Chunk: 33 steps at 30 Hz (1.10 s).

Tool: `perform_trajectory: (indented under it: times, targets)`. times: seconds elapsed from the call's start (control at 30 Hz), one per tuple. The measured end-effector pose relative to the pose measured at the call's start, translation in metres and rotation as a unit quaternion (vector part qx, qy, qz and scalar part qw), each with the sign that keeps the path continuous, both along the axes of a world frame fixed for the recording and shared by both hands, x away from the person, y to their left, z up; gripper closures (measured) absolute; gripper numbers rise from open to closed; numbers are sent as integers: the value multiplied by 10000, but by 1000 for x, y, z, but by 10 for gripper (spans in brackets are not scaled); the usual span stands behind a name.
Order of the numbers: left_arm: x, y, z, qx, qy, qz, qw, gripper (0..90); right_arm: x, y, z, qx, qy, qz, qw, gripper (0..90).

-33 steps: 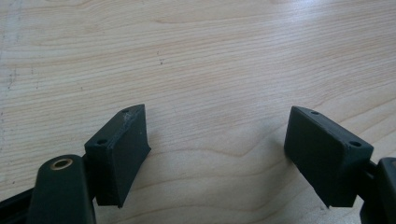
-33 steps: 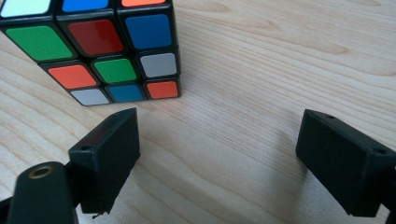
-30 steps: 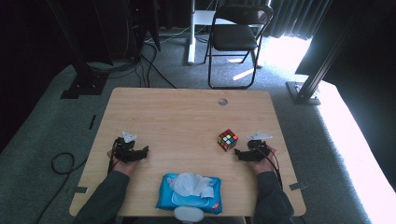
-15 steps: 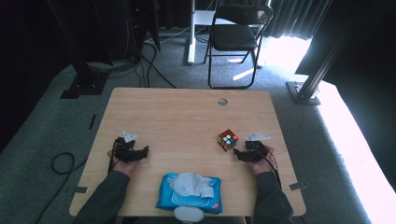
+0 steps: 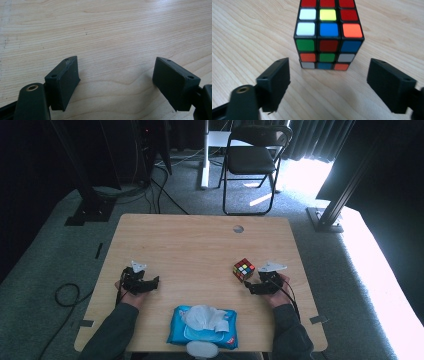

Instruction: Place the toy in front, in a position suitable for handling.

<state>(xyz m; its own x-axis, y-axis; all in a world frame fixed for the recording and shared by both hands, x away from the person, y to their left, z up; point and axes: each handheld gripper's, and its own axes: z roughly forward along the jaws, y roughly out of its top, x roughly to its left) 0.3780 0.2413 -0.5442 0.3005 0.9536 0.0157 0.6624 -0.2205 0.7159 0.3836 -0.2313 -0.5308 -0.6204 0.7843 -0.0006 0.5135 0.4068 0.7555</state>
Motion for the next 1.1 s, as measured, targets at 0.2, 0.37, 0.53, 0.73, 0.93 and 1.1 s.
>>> perform_trajectory:
  times: [0.2,0.37,0.53,0.73,0.93,1.1]
  targets:
    - [0,0,0,0,-1,0,10000,213,4,4,1,133,-59,-48,9999,174]
    - [0,0,0,2,-1,0,10000,212,10,13,2,94,-86,-22,9999,172]
    - [0,0,0,-5,-4,0,10000,213,17,18,-6,118,63,5,9999,198]
    - [0,0,0,-1,0,2,10000,213,21,18,-12,-113,80,-137,9998,253]
    - [0,0,0,-2,0,3,10000,212,20,20,-13,-106,53,-81,9999,319]
    - [0,0,0,-3,-3,-1,10000,213,19,21,-13,-187,-21,-52,9998,328]
